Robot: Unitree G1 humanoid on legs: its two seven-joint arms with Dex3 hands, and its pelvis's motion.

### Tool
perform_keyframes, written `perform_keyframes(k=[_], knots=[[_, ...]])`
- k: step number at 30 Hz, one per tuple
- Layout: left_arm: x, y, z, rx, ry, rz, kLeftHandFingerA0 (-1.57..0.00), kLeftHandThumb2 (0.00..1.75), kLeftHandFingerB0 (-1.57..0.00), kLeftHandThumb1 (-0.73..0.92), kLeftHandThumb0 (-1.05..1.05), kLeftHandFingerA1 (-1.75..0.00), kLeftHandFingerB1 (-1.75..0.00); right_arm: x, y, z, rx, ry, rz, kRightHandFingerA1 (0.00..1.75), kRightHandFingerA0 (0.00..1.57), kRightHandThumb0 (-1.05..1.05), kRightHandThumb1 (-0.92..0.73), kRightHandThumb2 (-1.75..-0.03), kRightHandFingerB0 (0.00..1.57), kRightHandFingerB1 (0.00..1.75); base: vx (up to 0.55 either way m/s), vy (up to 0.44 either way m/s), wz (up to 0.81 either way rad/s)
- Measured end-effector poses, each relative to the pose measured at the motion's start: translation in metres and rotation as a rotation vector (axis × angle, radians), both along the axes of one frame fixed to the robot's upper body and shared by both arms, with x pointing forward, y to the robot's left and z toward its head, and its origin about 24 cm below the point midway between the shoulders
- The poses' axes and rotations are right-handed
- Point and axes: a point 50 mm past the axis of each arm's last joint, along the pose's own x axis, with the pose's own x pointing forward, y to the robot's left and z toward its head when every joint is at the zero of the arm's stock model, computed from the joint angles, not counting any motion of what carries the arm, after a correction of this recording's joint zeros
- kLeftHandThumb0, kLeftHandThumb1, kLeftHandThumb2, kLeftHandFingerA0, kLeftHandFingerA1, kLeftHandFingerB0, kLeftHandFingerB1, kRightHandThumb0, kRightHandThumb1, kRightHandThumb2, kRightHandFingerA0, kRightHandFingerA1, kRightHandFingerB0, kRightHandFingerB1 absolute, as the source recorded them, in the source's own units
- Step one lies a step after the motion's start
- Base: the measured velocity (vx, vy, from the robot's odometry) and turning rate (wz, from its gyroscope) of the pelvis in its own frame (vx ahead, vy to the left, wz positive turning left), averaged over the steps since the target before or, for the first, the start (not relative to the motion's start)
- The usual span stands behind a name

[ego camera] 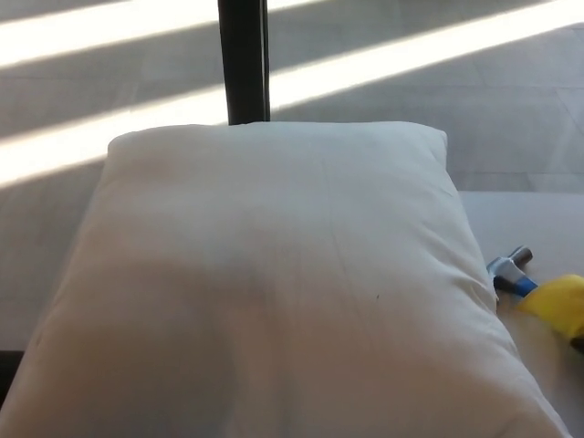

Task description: A hammer is kept on the right hand side and a pillow is kept on the left hand side on the desk infront of the robot and the robot uses its right hand to pick up the hammer and makes a downward swinging motion to hit the pillow

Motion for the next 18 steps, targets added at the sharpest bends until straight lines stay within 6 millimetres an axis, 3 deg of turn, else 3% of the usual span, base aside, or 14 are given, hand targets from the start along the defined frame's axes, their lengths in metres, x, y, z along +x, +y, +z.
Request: perform_keyframes(k=[3,4,5,7,8,10,11,12,13,14,15,18], knots=[[-0.001,0.000,0.000,0.005,0.011,-0.015,-0.66,0.62,-0.53,0.74,-0.66,-0.55,-0.48,0.001,-0.007,0.011,0.006,-0.042,-0.015,1.34,1.16,-0.27,-0.53,-1.11,0.93,1.17,0.00,0.000,0.00],[-0.001,0.000,0.000,0.006,0.012,-0.017,-0.64,0.62,-0.53,0.75,-0.66,-0.55,-0.48,0.001,-0.008,0.014,0.008,-0.051,-0.018,1.75,0.90,-0.20,-0.60,-1.06,0.80,1.50,0.00,0.000,0.00],[-0.001,-0.001,0.000,0.007,0.013,-0.019,-0.63,0.62,-0.53,0.74,-0.65,-0.56,-0.49,0.001,-0.010,0.016,0.012,-0.058,-0.020,1.73,0.92,-0.22,-0.66,-0.92,0.82,1.49,0.00,0.000,0.00],[-0.001,-0.001,0.000,0.006,0.011,-0.019,-0.62,0.62,-0.50,0.75,-0.66,-0.53,-0.46,0.001,-0.013,0.022,0.018,-0.077,-0.025,1.71,0.92,-0.23,-0.66,-0.92,0.83,1.47,0.00,0.000,0.00],[-0.001,-0.001,0.000,0.006,0.012,-0.020,-0.65,0.62,-0.54,0.74,-0.64,-0.54,-0.48,0.002,-0.014,0.025,0.022,-0.085,-0.026,1.68,0.93,-0.26,-0.75,-0.70,0.80,1.42,0.00,0.000,0.00],[-0.001,-0.001,0.000,0.007,0.013,-0.020,-0.65,0.62,-0.54,0.74,-0.64,-0.54,-0.48,0.002,-0.015,0.028,0.030,-0.097,-0.028,1.68,0.93,-0.26,-0.75,-0.70,0.80,1.42,0.00,0.000,0.00],[-0.001,-0.001,0.000,0.008,0.012,-0.020,-0.66,0.62,-0.53,0.75,-0.66,-0.55,-0.47,0.003,-0.015,0.030,0.036,-0.103,-0.031,1.74,0.92,-0.22,-0.69,-0.72,0.77,1.50,0.00,0.000,0.00],[-0.001,-0.001,0.000,0.009,0.012,-0.021,-0.66,0.62,-0.51,0.75,-0.66,-0.56,-0.47,0.003,-0.016,0.031,0.046,-0.109,-0.036,1.73,0.93,-0.23,-0.69,-0.72,0.80,1.33,0.00,0.000,0.00],[-0.002,-0.001,0.000,0.009,0.014,-0.022,-0.66,0.62,-0.51,0.75,-0.66,-0.56,-0.47,0.003,-0.016,0.034,0.063,-0.121,-0.044,1.73,0.93,-0.23,-0.69,-0.72,0.80,1.33,0.00,0.000,0.00],[-0.002,-0.001,0.000,0.011,0.015,-0.024,-0.63,0.62,-0.47,0.75,-0.68,-0.57,-0.46,0.004,-0.017,0.036,0.073,-0.131,-0.048,1.72,0.91,-0.20,-0.65,-0.84,0.78,1.27,0.00,0.000,0.00],[-0.002,-0.001,0.000,0.012,0.016,-0.026,-0.66,0.62,-0.55,0.74,-0.68,-0.57,-0.49,0.004,-0.017,0.039,0.090,-0.144,-0.056,1.73,0.90,-0.20,-0.66,-0.83,0.77,1.32,0.00,0.000,0.00],[-0.003,-0.001,0.000,0.015,0.019,-0.030,-0.66,0.62,-0.53,0.75,-0.66,-0.56,-0.48,0.005,-0.018,0.043,0.148,-0.170,-0.080,1.75,0.90,-0.17,-0.67,-0.85,0.77,1.27,0.00,0.000,0.00]])
